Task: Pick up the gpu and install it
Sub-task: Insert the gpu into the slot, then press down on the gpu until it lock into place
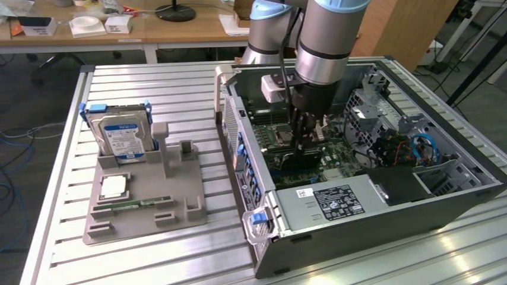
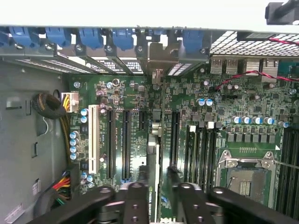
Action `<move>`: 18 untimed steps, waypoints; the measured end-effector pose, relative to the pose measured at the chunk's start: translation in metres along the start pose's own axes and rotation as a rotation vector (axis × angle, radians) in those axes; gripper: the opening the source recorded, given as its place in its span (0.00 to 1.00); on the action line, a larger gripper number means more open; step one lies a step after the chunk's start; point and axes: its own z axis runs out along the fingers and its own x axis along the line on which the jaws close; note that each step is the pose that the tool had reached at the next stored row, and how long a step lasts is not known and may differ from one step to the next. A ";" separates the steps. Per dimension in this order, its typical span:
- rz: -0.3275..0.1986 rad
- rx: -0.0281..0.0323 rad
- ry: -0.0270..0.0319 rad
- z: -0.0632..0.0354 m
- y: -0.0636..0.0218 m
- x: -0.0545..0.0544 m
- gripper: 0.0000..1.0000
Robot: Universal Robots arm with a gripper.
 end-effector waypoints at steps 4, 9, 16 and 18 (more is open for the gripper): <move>0.000 0.0000 0.0000 -0.0001 0.0000 0.000 0.11; 0.000 0.0000 0.0000 -0.0002 0.0000 0.000 0.11; 0.000 0.0000 0.0001 -0.0004 0.0000 0.000 0.11; 0.000 0.0000 0.0000 -0.0005 0.0000 0.000 0.11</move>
